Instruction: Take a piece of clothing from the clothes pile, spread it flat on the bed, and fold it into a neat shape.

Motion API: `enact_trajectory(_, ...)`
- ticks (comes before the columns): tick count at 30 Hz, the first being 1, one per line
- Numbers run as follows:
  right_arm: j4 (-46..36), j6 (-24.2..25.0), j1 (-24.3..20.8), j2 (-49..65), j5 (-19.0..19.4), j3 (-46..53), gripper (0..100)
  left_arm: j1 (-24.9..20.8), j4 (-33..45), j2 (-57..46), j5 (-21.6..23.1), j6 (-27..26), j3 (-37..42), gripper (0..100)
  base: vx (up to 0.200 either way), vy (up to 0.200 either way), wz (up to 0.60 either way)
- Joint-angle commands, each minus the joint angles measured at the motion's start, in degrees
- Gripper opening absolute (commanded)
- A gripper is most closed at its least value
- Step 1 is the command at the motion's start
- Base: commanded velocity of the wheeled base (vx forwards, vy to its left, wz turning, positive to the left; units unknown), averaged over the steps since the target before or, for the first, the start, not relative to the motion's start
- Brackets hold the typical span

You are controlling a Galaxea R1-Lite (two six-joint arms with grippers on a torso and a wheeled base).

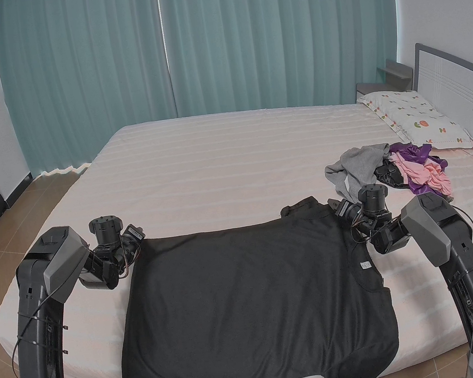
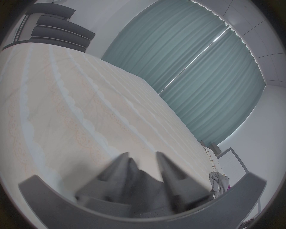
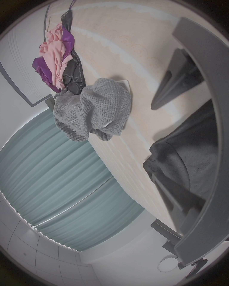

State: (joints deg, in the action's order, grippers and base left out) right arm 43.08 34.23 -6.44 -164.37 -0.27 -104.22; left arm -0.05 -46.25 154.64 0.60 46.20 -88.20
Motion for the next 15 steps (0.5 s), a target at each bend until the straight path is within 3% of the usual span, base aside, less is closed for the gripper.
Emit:
enact_trajectory(1, 0.2, 0.2, 0.4, 1.1, 0.1, 1.6, 100, 0.0, -0.1, 0.0, 0.0, 0.1, 0.2, 100, 0.0, 0.0, 0.0)
enact_trajectory(7, 1.0, 1.1, 1.7, 6.5, 0.4, 8.5, 100, 0.7, -0.3, -2.6, -0.2, 0.4, 2.7, 100, 0.0, 0.0, 0.0)
enact_trajectory(11, 4.6, 3.8, 3.1, 13.8, 1.9, 19.3, 100, 1.8, -0.3, -10.0, 0.5, 3.8, 9.7, 100, 0.0, 0.0, 0.0)
enact_trajectory(15, 8.2, 4.0, 4.0, 24.0, 8.8, 35.5, 100, 2.4, 0.0, -16.5, 1.2, 7.9, 15.5, 100, 0.0, 0.0, 0.0)
